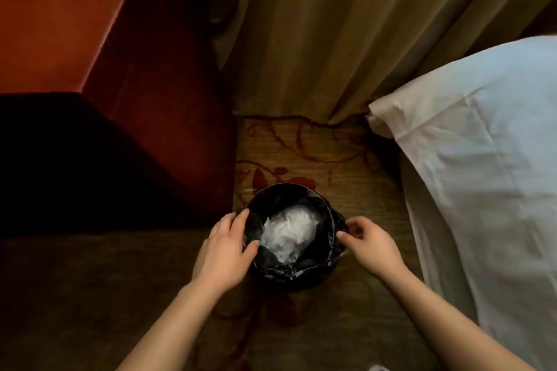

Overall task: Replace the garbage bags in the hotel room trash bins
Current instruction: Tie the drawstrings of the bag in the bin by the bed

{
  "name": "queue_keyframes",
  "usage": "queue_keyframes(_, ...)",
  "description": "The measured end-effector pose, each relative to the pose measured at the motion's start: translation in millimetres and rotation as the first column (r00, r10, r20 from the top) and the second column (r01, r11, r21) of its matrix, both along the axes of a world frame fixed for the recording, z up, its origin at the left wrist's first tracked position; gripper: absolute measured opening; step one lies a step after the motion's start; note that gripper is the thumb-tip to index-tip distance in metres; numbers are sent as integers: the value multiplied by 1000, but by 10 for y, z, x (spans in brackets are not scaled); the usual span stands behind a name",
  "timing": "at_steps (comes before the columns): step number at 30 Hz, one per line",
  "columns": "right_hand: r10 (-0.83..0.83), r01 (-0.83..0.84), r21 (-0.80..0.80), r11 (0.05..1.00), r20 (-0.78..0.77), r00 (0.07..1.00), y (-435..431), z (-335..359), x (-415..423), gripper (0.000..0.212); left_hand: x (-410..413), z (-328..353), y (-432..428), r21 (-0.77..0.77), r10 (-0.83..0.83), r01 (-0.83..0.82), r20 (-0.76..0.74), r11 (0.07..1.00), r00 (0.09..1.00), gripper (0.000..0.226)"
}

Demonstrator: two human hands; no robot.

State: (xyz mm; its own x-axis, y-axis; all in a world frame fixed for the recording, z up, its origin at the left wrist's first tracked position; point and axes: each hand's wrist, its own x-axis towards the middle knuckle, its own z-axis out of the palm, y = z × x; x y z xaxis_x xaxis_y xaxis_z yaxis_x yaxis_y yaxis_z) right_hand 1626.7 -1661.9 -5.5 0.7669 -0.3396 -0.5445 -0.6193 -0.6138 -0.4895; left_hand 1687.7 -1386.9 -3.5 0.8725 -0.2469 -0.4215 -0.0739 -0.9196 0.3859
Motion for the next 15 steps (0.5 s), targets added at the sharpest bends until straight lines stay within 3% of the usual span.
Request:
queue_keyframes(5, 128, -132, -97, 987, -42, 991, -159, -822, 336, 88, 245, -731, 90, -186, 64, -58, 27, 981, 998, 69)
queue_keyframes(8, 53, -51, 125, 991, -16, 998, -188, -998, 510, 105, 275, -977, 103, -255, 71, -52, 67, 966, 995, 66)
queue_keyframes(11, -94, 77, 377, 923, 27, 995, -164, -1055, 645, 107, 367, -1046, 35, -228, 46, -13, 141, 974, 989, 66)
queue_keyframes(15, -115, 77, 374, 924, 81, 990, -193, -1123, 723, 114, 456, -1047, 4, -300, 64, -6, 183, 954, 981, 57)
